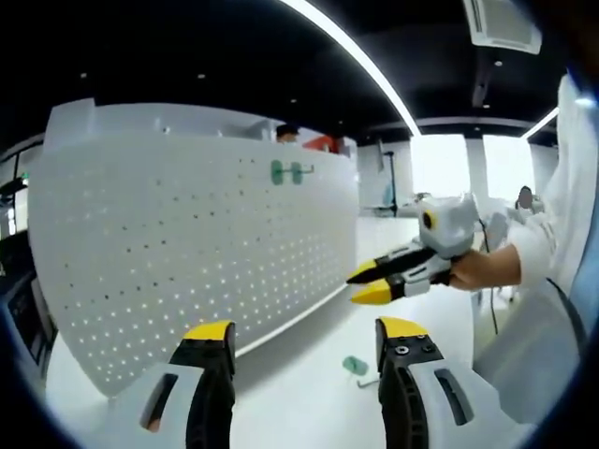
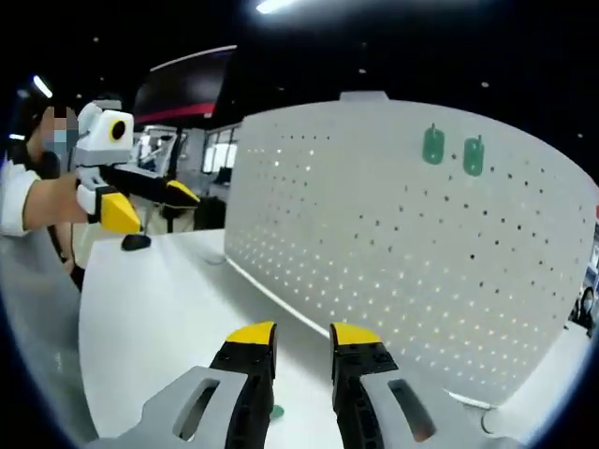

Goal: Insert the hook assembly into the mounting plate slot until the hook locks in place.

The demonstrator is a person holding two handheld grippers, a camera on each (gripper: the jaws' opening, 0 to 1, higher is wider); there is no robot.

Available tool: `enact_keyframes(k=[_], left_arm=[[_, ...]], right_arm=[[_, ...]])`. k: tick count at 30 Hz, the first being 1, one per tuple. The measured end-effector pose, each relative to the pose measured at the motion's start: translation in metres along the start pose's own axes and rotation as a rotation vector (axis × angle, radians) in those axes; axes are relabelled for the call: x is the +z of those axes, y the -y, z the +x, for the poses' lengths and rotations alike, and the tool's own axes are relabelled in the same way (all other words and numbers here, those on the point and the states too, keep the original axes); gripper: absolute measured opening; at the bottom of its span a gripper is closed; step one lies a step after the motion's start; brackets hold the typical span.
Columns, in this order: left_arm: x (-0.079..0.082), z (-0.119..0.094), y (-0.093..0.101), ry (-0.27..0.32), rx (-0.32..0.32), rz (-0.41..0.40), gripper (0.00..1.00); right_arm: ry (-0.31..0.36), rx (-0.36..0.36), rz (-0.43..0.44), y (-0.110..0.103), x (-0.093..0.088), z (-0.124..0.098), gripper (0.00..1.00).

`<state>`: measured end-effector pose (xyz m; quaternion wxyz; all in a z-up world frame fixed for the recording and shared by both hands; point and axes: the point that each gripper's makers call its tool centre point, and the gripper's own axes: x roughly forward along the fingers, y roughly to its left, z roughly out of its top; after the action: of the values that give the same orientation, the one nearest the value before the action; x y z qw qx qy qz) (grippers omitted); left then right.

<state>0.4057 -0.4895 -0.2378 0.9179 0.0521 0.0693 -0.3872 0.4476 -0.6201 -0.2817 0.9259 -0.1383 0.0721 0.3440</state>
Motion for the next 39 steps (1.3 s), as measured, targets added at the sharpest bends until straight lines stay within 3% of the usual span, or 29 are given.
enact_keyframes(k=[16, 19, 22, 27, 39], left_arm=[[-0.03, 0.027, 0.033, -0.087, -0.066, -0.005, 0.57], [-0.033, 0.032, 0.038, -0.09, -0.07, -0.041, 0.55], [-0.037, 0.037, 0.04, -0.092, -0.063, -0.083, 0.52], [-0.039, 0.046, 0.047, -0.092, -0.04, -0.08, 0.48], [-0.064, 0.068, 0.054, -0.163, -0.009, -0.091, 0.38]], right_arm=[[0.034, -0.018, 0.011, 0.005, 0.009, -0.005, 0.21], [0.041, -0.023, 0.011, 0.007, 0.009, -0.008, 0.21], [0.047, -0.029, 0.018, 0.01, 0.01, -0.011, 0.21], [0.06, -0.03, 0.021, 0.011, 0.012, -0.015, 0.21], [0.083, -0.015, 0.009, 0.011, 0.019, -0.017, 0.21]])
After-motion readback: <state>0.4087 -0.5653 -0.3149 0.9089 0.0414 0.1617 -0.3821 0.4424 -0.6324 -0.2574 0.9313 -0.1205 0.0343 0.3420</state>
